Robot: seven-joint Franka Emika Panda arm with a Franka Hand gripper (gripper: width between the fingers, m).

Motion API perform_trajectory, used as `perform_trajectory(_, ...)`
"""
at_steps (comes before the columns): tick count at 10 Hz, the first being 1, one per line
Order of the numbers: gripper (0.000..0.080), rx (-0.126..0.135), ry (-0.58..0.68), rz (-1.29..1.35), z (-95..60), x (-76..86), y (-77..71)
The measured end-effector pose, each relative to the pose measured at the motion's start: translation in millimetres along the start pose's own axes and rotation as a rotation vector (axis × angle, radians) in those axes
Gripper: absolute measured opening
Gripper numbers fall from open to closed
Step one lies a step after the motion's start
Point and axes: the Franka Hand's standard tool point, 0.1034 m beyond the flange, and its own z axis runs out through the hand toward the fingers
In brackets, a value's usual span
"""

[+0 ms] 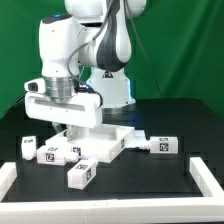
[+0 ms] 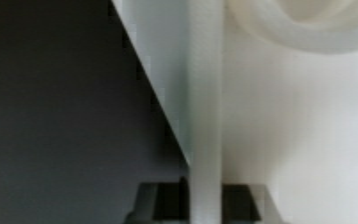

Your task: Assemble one leg

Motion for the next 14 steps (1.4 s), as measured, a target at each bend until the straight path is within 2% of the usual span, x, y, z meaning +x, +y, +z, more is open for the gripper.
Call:
perform_trajectory(2, 0.0054, 0.002, -0.001, -0.001, -0.6, 0.2, -0.8)
perform_trajectory(3, 0.0054, 0.022, -0.022, -0.009, -6.2, 0.9, -7.8)
perform_trajectory(4, 0.005, 0.061, -0.046, -0.007, -21.3, 3.2, -14.5)
perform_trajectory(6, 0.0049, 0.148, -0.082, 0.011, -63.5, 8.7, -32.3)
perform_trajectory(7, 0.0049, 0.179, -0.083, 0.012, -83.4, 16.0, -39.5)
perform_trajectory(8, 0.0049, 0.189, -0.059, 0.002, -91.1, 27.3, -46.2)
perform_trajectory(9, 0.0049, 0.178, -0.018, -0.032, -92.9, 36.7, -52.3)
perform_trajectory(10, 0.0049, 0.143, 0.014, -0.053, -81.6, 40.1, -49.9)
perform_trajectory(11, 0.0049, 0.145, -0.017, -0.052, -77.1, 34.7, -50.5)
perform_trajectory(13, 0.005, 0.143, -0.022, -0.06, -76.5, 37.0, -52.9)
perform_trajectory(14, 0.005, 0.137, -0.04, -0.105, -78.7, 51.6, -65.0)
